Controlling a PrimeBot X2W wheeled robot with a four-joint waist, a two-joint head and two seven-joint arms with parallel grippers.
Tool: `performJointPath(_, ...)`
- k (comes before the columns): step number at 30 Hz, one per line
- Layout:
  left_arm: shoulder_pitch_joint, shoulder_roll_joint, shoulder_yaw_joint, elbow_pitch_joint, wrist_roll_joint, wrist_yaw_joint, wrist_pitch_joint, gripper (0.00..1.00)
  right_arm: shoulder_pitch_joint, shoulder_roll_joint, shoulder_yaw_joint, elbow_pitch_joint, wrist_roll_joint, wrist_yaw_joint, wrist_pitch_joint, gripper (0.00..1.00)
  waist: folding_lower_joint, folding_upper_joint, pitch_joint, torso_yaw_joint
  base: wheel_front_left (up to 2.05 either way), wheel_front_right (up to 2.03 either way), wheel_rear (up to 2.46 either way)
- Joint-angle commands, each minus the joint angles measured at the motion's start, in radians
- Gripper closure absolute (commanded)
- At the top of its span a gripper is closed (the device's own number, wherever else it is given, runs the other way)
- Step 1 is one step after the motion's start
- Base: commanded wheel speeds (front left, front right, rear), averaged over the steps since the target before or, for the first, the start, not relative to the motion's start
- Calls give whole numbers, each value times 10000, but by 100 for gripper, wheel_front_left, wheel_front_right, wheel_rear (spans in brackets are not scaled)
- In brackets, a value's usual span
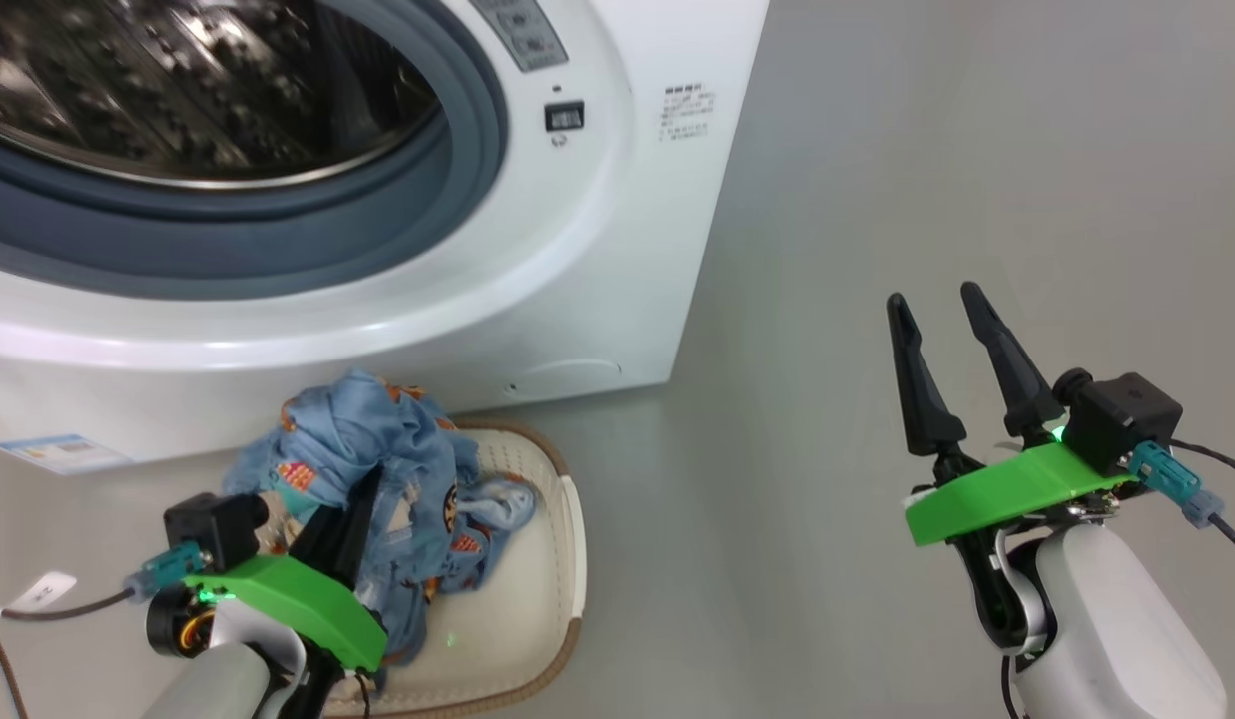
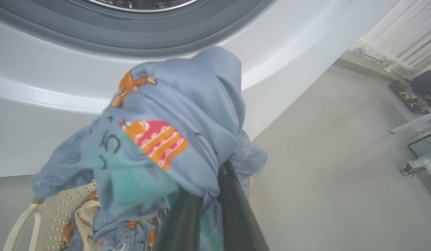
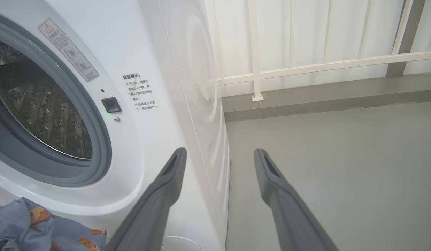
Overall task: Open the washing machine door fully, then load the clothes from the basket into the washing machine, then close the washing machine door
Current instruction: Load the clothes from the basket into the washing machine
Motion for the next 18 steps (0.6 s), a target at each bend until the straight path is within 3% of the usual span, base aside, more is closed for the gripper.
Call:
performJointPath(1, 109, 251, 533, -299, 193, -23, -137, 100, 160, -69, 234, -191, -1, 46, -80, 0, 1, 0, -582, 237, 0, 0, 0)
performJointPath(9, 971, -68, 1825, -1292, 1486, 10, -137, 100, 578, -308, 329, -1, 259, 46, -80, 0, 1, 0, -1451, 390, 0, 0, 0)
performJointPath(18, 1798, -161, 2752, -2689, 2655, 545, -137, 100, 887, -543, 468, 109, 520, 46, -80, 0, 1, 0, -2094, 507, 0, 0, 0)
